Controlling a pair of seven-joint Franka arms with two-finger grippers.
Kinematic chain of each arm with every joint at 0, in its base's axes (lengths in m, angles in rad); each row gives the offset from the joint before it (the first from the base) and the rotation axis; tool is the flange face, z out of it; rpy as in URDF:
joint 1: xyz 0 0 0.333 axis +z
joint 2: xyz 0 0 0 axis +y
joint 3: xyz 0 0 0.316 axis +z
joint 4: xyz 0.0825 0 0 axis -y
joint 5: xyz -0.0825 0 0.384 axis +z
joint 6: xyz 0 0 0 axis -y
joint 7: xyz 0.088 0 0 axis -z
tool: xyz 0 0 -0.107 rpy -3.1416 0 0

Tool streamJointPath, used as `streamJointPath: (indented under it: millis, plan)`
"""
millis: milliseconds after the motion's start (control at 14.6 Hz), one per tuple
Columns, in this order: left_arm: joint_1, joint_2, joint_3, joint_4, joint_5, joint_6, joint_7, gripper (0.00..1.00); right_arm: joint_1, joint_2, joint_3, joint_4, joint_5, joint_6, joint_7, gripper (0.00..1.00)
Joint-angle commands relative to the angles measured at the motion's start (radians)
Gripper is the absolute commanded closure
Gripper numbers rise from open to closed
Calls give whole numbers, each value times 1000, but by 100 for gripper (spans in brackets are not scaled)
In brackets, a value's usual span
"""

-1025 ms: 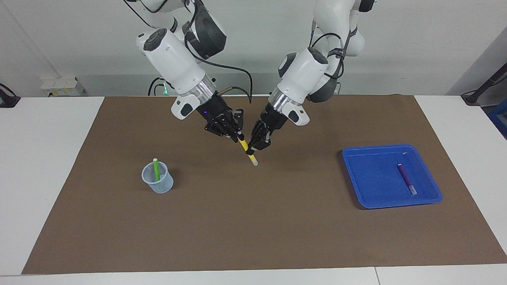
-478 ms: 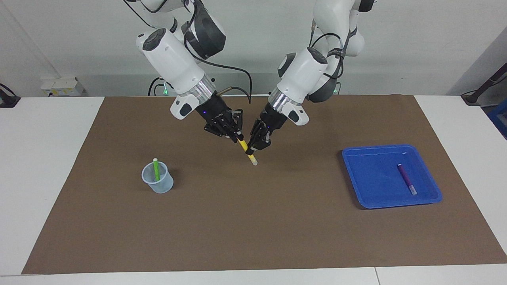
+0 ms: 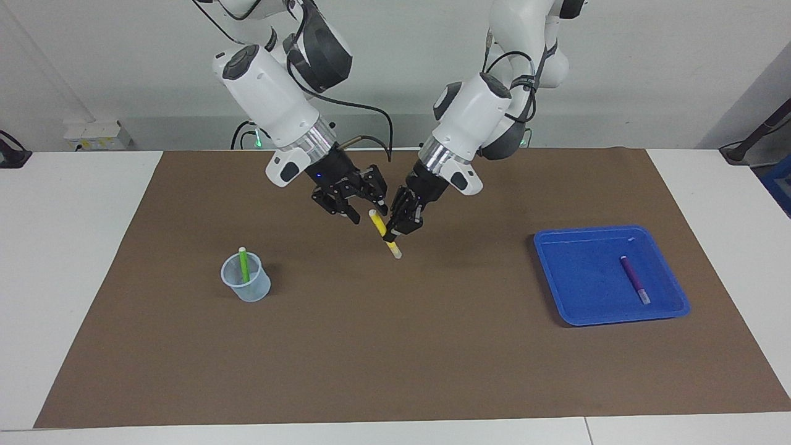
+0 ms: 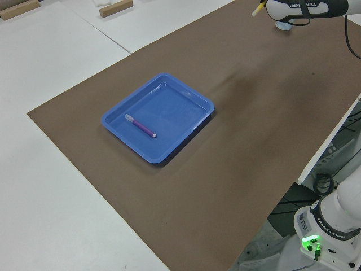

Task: Right arm passes pens to left for tray arrangement

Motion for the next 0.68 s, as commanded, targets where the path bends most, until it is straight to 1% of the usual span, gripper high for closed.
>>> streamJointPath:
  millis: [0, 137, 273, 410, 478, 615]
  plan:
    - [8, 2, 6, 9, 13, -11, 14, 100, -20, -13, -6, 6, -1, -52, 10, 0]
    - [16, -4, 12, 6, 50, -68, 48, 100, -47, -33, -9, 11, -56, -103, -1, 0]
    - [53, -8, 12, 8, 51, -128, 124, 100, -76, -60, -7, 14, -117, -156, -26, 0]
    - [88, -15, 16, 8, 53, -192, 196, 100, -136, -73, -6, 11, -157, -208, -155, 0]
    - [111, -17, 17, 12, 68, -236, 239, 100, -162, -77, -7, -1, -159, -216, -210, 0]
    - [169, -17, 16, 25, 107, -304, 310, 100, -185, -97, -7, -33, -198, -241, -267, 0]
